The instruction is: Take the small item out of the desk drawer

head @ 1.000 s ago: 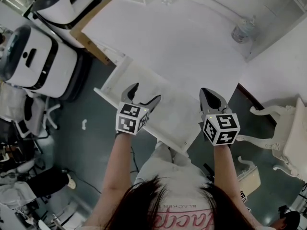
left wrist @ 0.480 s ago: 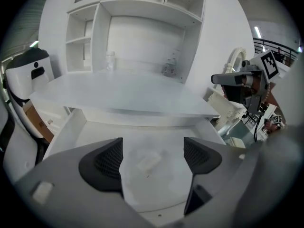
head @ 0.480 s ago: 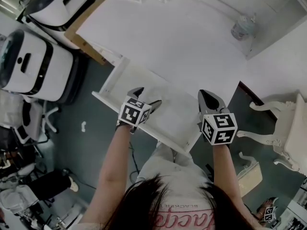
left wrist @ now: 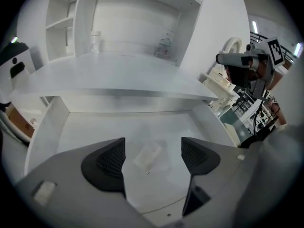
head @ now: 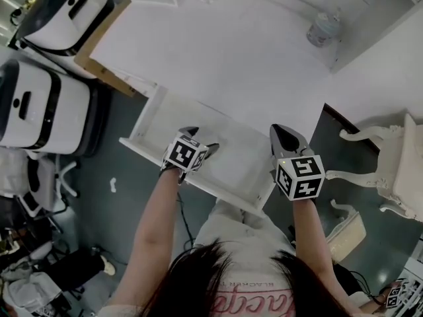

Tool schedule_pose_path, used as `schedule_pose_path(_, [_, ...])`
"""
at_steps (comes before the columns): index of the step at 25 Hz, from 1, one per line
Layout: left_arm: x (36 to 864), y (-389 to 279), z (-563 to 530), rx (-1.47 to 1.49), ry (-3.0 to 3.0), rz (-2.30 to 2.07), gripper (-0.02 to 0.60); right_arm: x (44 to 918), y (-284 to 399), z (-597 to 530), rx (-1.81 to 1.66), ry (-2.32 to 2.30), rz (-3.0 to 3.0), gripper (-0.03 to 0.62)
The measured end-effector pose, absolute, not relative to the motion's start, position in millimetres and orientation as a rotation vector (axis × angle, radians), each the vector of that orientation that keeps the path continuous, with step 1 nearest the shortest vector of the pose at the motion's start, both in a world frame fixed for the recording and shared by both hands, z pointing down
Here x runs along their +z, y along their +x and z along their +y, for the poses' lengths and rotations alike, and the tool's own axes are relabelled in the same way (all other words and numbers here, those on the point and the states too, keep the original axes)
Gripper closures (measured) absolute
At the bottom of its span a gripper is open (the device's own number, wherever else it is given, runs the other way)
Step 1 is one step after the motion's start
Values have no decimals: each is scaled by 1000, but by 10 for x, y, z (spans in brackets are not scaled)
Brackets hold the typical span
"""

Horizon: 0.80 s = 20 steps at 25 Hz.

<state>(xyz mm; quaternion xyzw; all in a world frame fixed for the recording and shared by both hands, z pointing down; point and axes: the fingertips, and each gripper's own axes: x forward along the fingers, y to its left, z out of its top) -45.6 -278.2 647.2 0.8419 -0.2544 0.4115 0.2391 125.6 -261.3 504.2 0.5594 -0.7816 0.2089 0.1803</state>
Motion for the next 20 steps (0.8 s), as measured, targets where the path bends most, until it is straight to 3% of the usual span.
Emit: schedule_pose_path(20, [7271,-431,-2571,1553,2226,-441,243,5191,1282,-2584,627,1584,-2170,592])
